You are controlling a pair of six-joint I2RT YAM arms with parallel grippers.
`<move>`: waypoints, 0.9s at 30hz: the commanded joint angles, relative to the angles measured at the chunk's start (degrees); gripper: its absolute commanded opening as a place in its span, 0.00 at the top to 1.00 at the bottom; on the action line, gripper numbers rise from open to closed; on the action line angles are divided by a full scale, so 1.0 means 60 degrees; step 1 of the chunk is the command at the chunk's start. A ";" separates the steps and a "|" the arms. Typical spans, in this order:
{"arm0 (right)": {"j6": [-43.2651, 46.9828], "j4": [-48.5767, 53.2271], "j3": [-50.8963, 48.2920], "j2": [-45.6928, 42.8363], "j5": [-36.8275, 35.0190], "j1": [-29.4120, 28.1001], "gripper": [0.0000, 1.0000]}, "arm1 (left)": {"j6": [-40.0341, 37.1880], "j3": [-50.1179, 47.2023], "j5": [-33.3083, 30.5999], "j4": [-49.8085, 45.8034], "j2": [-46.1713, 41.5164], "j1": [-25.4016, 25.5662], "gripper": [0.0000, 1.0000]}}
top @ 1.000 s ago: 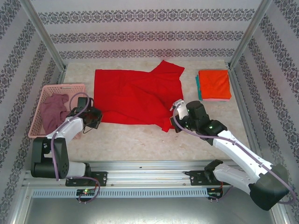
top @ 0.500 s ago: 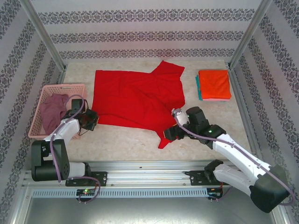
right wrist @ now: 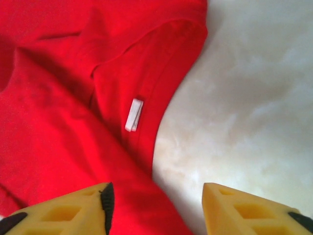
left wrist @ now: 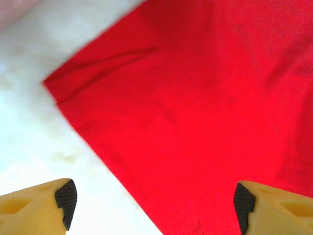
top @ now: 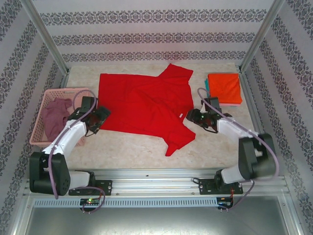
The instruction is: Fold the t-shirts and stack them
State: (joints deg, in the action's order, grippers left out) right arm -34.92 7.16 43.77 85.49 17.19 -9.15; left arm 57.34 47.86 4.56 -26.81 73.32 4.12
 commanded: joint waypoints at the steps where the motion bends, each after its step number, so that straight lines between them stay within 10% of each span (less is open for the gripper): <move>1: -0.0355 -0.0815 0.0791 0.1134 -0.0187 -0.0043 0.57 | -0.0730 0.0220 -0.0971 -0.0349 0.0024 0.0794 0.12; 16: -0.0535 -0.1343 0.2609 0.3809 0.0400 -0.0281 0.70 | -0.0827 -0.0251 0.0236 0.1832 0.1608 0.1441 0.05; 23: -0.0125 -0.0385 0.3379 0.4146 -0.0018 -0.0467 1.00 | -0.0797 -0.0280 0.0442 0.2175 0.2172 0.1452 0.05; 27: 0.0079 -0.0066 0.3401 0.3839 -0.0538 -0.0456 1.00 | -0.0918 -0.0242 0.0378 0.2150 0.2347 0.1438 0.04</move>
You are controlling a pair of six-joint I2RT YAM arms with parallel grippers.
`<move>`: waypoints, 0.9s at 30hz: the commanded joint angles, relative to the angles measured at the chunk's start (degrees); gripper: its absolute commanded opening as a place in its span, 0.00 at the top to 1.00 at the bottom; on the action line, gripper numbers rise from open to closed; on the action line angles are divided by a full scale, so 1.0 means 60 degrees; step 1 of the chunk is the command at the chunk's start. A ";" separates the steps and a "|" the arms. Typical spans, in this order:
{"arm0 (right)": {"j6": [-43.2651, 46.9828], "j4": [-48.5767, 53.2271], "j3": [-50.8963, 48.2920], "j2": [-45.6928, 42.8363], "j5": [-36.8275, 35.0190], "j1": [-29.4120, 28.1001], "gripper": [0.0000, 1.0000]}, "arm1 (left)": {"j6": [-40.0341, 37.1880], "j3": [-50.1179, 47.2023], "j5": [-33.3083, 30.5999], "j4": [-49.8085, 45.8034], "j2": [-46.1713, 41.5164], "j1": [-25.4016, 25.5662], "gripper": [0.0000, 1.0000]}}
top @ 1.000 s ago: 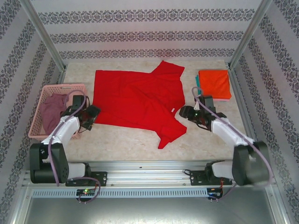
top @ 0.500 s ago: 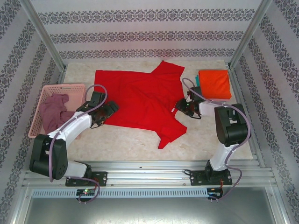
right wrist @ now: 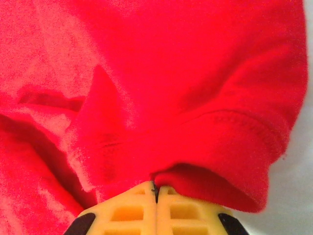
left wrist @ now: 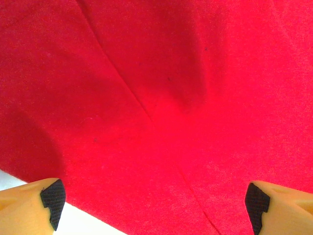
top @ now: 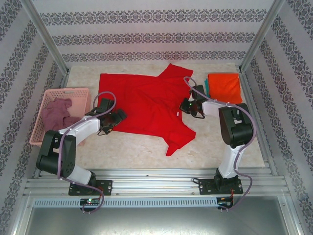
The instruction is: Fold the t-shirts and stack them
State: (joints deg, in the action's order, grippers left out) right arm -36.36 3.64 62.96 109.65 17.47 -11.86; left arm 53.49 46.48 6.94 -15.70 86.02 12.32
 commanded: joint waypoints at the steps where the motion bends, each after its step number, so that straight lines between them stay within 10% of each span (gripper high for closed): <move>1: 0.0386 0.0556 0.0186 -0.0338 -0.0774 -0.0008 1.00 | -0.0288 -0.0028 -0.0046 0.0303 0.0271 0.0068 0.04; 22: 0.2324 0.2861 0.3942 0.0995 -0.1675 0.1376 1.00 | 0.0437 -0.1427 0.1137 0.1776 0.1474 -0.1525 0.07; 27: 0.2654 0.2762 0.4271 0.0911 -0.1556 0.1307 0.61 | 0.0230 -0.1280 0.1062 0.1373 0.1189 -0.1525 0.06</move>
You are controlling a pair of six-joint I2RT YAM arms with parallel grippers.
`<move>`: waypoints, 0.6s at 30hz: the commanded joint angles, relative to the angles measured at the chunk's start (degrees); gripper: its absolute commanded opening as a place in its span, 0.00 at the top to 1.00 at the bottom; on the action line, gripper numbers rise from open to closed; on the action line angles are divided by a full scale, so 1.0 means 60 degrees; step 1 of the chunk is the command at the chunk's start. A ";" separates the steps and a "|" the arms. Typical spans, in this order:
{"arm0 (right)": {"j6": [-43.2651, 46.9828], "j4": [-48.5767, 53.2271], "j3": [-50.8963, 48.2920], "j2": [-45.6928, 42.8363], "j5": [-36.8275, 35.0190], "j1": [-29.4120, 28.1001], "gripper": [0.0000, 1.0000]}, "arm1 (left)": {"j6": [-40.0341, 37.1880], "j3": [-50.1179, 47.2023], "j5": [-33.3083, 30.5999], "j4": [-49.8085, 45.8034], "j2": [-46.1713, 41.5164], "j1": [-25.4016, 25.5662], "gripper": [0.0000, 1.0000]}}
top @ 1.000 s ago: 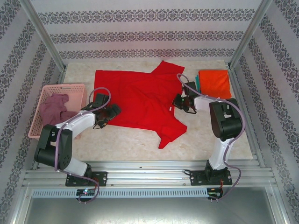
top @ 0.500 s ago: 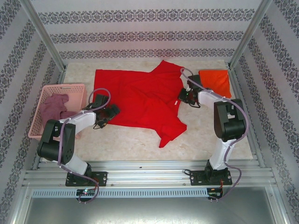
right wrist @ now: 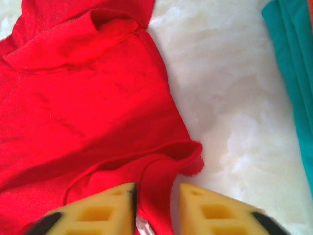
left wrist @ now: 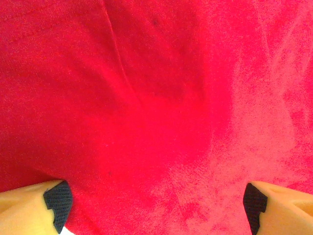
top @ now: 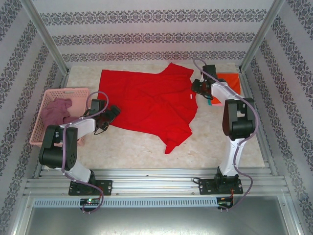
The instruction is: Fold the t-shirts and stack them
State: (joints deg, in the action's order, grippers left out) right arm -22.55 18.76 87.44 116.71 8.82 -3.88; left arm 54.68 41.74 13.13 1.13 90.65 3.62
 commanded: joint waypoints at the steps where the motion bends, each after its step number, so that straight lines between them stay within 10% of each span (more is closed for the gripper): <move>1: 0.0381 0.0147 -0.0030 -0.0510 -0.0196 -0.0054 0.53 | -0.0011 -0.0481 -0.0003 -0.1501 0.0350 -0.0076 0.06; 7: 0.0146 -0.0640 -0.3218 -0.3190 -0.0912 -0.0889 0.39 | -0.0275 -0.0345 0.0114 -0.1846 -0.0180 -0.0033 0.06; 18: -0.2244 -0.0879 -0.7377 -0.5524 -0.1046 -0.4393 0.68 | -0.0846 0.1393 0.0186 -0.2507 -0.0247 0.0084 0.06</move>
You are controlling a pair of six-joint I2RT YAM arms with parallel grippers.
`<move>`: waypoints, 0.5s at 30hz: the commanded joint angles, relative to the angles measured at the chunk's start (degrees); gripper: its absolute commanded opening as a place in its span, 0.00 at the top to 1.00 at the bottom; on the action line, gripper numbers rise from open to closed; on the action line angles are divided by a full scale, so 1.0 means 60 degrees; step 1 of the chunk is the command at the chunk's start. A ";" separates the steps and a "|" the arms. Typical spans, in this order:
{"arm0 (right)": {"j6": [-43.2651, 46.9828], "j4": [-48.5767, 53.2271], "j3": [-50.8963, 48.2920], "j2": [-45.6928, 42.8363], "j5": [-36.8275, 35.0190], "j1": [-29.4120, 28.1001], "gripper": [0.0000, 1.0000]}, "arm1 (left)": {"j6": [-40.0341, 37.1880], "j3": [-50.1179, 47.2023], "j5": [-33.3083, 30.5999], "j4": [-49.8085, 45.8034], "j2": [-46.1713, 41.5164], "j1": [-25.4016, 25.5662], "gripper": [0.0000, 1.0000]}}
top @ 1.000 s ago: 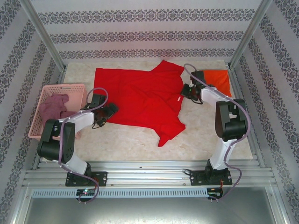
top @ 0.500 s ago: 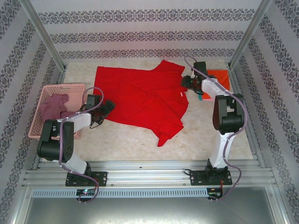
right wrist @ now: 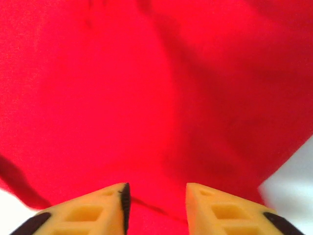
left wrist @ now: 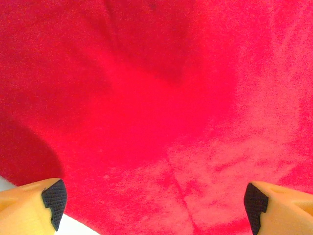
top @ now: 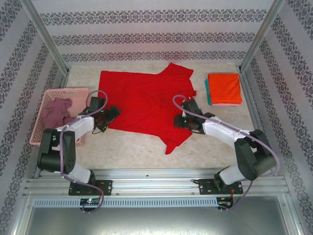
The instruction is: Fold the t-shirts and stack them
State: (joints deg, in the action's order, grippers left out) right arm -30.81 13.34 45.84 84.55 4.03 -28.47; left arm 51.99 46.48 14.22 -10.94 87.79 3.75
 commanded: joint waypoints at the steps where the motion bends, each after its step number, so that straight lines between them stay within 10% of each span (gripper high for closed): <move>1: -0.0974 0.0138 -0.0579 -0.0095 -0.0262 -0.0436 0.71 | -0.0404 0.0782 0.0066 -0.0486 0.0374 0.0057 0.06; 15: -0.2772 0.0989 -0.2494 -0.0535 0.0001 -0.2419 0.81 | -0.0368 0.1120 0.0168 -0.0180 0.0777 0.0056 0.06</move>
State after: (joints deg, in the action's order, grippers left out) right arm -43.38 12.60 34.79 82.06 3.03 -41.19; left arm 51.16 53.04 14.83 -11.29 92.01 3.75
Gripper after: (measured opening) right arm 0.188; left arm 0.943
